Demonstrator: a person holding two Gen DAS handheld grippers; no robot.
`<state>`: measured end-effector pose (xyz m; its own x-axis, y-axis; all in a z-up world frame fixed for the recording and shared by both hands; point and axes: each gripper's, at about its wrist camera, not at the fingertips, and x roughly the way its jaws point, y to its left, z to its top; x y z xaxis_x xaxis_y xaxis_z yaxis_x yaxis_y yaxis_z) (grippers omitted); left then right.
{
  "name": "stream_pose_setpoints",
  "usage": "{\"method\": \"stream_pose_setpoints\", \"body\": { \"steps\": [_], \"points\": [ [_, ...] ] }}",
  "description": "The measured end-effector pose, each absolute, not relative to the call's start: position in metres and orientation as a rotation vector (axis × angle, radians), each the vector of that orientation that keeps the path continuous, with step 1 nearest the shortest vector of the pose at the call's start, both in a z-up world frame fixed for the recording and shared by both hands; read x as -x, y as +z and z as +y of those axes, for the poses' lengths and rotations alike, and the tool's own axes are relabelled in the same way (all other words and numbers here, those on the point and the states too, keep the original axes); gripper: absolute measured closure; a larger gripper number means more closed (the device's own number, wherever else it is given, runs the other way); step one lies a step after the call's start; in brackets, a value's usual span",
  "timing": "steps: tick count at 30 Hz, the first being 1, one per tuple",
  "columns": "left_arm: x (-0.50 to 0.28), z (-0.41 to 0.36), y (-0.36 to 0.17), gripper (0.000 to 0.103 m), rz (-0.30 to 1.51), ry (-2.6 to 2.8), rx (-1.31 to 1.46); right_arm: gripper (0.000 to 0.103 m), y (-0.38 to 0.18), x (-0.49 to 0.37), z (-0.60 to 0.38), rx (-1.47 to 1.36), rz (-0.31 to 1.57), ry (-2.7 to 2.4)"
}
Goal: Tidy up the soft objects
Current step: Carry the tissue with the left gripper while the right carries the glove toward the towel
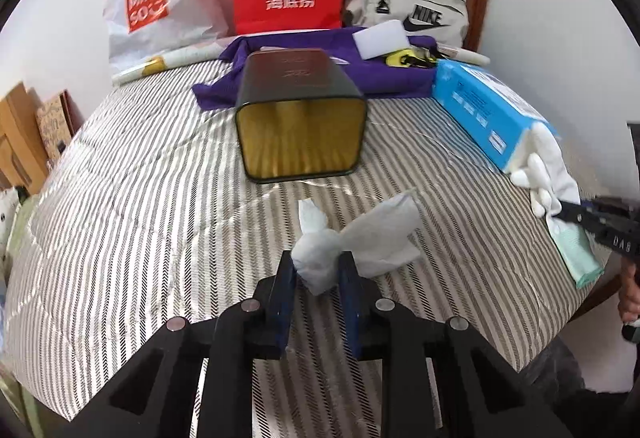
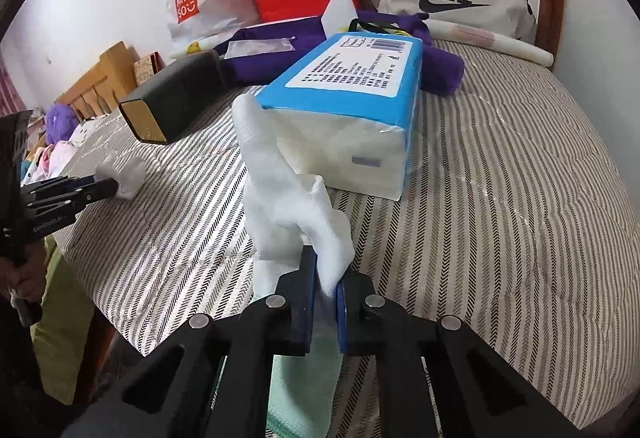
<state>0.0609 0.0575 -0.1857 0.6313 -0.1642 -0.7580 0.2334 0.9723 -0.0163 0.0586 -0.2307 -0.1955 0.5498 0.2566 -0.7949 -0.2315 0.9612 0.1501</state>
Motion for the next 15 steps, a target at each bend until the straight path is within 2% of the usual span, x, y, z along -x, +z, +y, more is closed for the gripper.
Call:
{"method": "stream_pose_setpoints", "body": {
  "steps": [15],
  "points": [
    [-0.042, 0.069, -0.12, 0.083, 0.752, -0.186, -0.015, 0.096, -0.125, -0.037, -0.233, -0.078, 0.83, 0.37]
  ]
}}
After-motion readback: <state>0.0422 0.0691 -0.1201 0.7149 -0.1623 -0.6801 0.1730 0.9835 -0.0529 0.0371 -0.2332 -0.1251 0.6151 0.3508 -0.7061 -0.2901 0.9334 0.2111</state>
